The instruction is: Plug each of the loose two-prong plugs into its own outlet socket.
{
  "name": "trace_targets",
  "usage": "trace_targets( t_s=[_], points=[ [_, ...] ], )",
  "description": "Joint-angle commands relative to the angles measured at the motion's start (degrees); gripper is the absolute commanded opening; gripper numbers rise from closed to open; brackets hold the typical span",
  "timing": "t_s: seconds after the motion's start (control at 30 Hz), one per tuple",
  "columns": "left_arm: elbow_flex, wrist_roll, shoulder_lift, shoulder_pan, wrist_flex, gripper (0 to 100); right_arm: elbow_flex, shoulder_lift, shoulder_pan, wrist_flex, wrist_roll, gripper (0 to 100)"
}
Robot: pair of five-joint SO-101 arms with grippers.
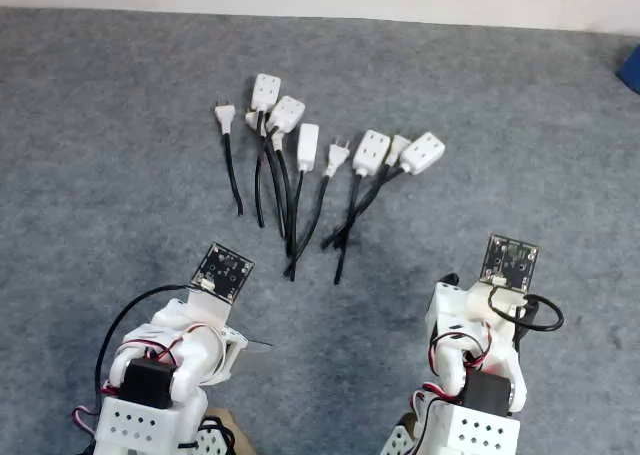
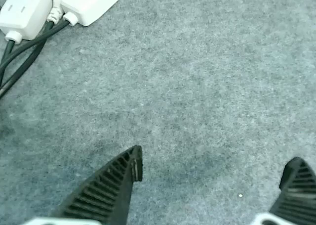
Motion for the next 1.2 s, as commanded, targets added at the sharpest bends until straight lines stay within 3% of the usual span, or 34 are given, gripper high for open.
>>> trace_targets(
  t_s=[0.0,1.17],
  points=[
    [0.8,0.3,-0.4,-0.3,0.4,39,7.5,0.0,0.6,0.2,-0.1,42.1],
    [0.8,0.4,-0.4,0.0,-0.1,39,7.5,0.0,0.2,0.2,-0.2,42.1]
  ],
)
